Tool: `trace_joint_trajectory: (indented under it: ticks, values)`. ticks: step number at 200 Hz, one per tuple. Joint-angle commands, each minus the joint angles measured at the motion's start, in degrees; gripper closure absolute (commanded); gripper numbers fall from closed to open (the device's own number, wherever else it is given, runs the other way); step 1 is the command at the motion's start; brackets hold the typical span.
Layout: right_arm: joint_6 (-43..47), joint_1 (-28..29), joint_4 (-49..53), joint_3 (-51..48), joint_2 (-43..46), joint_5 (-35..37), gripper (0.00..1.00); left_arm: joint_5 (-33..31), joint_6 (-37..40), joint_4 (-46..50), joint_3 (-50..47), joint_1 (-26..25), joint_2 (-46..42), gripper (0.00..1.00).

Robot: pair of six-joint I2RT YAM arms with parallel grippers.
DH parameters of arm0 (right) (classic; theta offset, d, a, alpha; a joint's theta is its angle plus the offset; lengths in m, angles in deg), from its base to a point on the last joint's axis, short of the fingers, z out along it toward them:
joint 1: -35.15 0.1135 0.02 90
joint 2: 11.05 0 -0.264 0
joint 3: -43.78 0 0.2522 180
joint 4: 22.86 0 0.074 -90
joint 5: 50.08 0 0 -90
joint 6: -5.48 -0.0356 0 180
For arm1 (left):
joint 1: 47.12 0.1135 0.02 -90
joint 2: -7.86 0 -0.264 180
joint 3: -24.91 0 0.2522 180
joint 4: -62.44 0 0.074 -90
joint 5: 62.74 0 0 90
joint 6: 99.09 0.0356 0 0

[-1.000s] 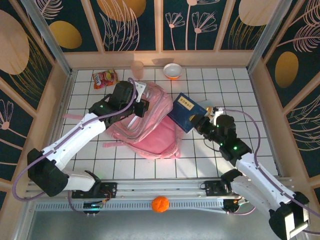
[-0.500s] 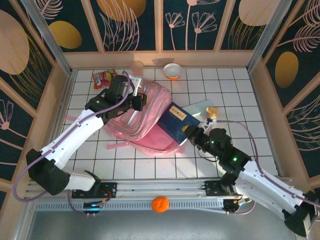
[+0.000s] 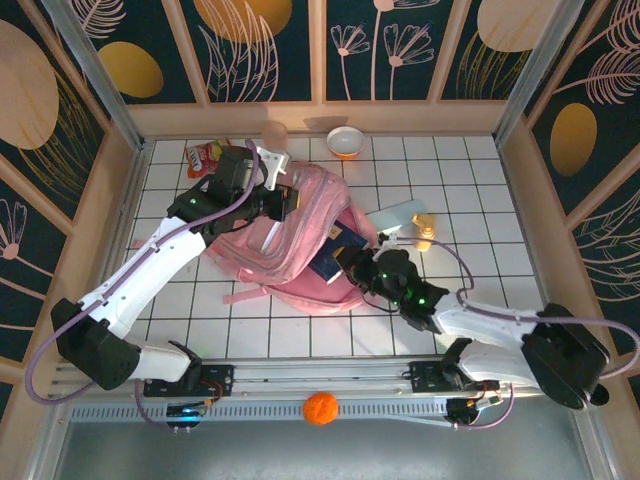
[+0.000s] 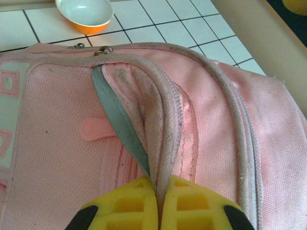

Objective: Pack the student bag

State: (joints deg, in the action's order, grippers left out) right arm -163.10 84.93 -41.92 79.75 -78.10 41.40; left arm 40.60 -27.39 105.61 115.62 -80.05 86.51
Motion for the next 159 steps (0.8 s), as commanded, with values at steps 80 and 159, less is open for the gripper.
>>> trace_joint_trajectory:
  ticks: [80,159]
  values:
    - [-3.50,-4.40,-19.34,12.06,-28.56,-4.85,0.74,4.30,1.57,-6.27,6.19,0.58,2.03,1.00]
    - [0.23,-4.88,6.58,3.76,-12.17,-4.63,0.44,-8.25,3.72,-5.12,1.22,1.02,1.94,1.00]
